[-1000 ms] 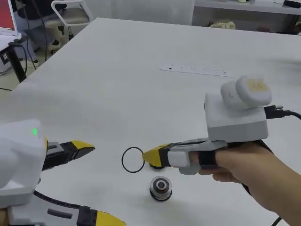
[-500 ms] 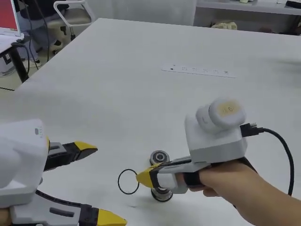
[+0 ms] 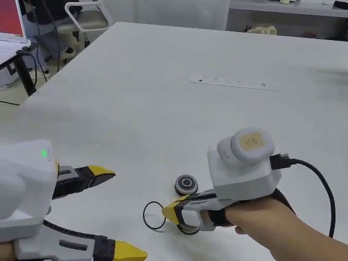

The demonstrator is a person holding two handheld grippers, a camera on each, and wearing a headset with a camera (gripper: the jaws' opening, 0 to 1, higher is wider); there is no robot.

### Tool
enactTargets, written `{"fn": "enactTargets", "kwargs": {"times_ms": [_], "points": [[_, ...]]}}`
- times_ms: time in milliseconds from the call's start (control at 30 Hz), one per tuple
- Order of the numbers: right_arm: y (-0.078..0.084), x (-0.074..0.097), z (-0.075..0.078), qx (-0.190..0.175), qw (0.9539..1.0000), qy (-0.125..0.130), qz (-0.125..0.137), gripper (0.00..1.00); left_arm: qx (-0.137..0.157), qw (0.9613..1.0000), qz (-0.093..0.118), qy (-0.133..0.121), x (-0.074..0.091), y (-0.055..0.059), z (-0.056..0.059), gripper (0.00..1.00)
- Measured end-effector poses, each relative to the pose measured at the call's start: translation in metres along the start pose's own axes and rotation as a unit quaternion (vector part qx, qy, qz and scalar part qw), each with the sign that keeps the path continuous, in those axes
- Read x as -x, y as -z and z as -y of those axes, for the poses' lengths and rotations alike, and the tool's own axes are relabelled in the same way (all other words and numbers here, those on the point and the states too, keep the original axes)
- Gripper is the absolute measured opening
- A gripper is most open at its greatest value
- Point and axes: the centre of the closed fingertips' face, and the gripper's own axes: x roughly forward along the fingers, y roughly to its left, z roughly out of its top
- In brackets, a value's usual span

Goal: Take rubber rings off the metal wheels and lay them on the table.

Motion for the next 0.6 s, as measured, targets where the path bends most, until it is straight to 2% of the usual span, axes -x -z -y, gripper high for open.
{"fn": "enactTargets", "kwargs": {"times_ms": [267,433,600], "points": [[-0.002,0.000,0.005,0.035,0.9993,0.016,0.003,0.09,0.001,1.0000,0.002,0.000,0.000,0.000,0.000,0.77],[-0.004,0.003,0.006,0.025,0.9996,0.013,0.007,0.09,0.001,1.0000,0.002,-0.001,0.000,0.000,-0.001,0.76],[-0.012,0.012,0.007,0.010,0.9996,0.005,0.026,0.10,-0.001,1.0000,0.000,0.001,0.000,0.000,0.000,0.76]]}}
